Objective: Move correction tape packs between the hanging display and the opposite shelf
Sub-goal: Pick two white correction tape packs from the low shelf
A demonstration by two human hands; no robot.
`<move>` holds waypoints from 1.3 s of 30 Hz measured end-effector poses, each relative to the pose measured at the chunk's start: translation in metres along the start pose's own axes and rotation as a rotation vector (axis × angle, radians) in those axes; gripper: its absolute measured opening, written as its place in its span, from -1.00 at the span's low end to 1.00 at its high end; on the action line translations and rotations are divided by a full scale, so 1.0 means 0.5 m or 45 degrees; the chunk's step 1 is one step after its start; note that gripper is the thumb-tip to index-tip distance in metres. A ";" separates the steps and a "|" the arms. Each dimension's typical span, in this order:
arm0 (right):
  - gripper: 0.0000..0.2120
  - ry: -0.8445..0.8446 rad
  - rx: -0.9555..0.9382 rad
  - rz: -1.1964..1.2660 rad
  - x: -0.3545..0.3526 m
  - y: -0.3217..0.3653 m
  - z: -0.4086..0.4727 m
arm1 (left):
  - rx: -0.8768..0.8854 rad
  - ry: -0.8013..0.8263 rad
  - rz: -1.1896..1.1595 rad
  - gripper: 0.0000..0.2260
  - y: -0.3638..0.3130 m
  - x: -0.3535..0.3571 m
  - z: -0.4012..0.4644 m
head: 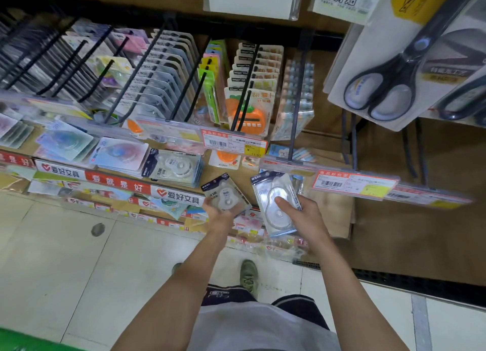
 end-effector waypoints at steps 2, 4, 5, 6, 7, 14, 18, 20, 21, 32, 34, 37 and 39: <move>-0.92 0.009 -0.005 -0.020 0.012 0.001 0.002 | -0.082 0.026 -0.034 -0.39 0.005 -0.011 -0.004; -0.91 0.023 -0.018 -0.062 0.024 -0.001 0.006 | -0.139 0.084 -0.080 -0.44 0.015 -0.024 -0.005; -0.90 0.036 -0.017 -0.076 0.032 0.000 0.007 | -0.163 0.113 -0.109 -0.44 0.021 -0.032 -0.006; -0.88 0.052 -0.012 -0.086 0.040 0.000 0.008 | -0.175 0.141 -0.131 -0.45 0.024 -0.041 -0.011; -0.86 0.071 -0.012 -0.104 0.048 0.000 0.010 | -0.183 0.165 -0.141 -0.47 0.027 -0.051 -0.017; -0.89 0.222 -0.013 -0.264 0.146 0.005 0.025 | -0.237 0.194 -0.287 -0.53 0.024 -0.167 -0.052; -0.81 0.305 0.019 -0.313 0.238 0.012 0.025 | -0.219 0.142 -0.379 -0.56 0.008 -0.258 -0.053; -0.86 0.336 0.021 -0.331 0.291 0.015 0.020 | -0.213 0.142 -0.435 -0.58 -0.003 -0.302 -0.058; -0.89 0.360 0.018 -0.350 0.321 0.018 0.015 | -0.204 0.131 -0.458 -0.54 -0.011 -0.327 -0.061; -0.91 0.833 -0.024 -0.581 0.753 0.055 -0.099 | 0.036 -0.083 -0.603 -0.45 -0.078 -0.694 -0.088; -0.89 0.926 -0.075 -0.626 0.850 0.061 -0.125 | 0.107 -0.134 -0.625 -0.45 -0.091 -0.777 -0.091; -0.69 1.056 -0.151 -0.708 1.004 0.059 -0.168 | 0.187 -0.224 -0.684 -0.43 -0.104 -0.903 -0.095; -0.53 1.119 -0.159 -0.737 1.101 0.053 -0.199 | 0.233 -0.290 -0.743 -0.36 -0.108 -0.987 -0.097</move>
Point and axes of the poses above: each hand's wrist, its own z-axis towards the middle knuckle, its own x-axis out of the palm, y = z × x, the point moved 6 cm from there along z, towards the middle knuckle, and after that the axes turned 6 degrees about x, right-handed, at the moved point
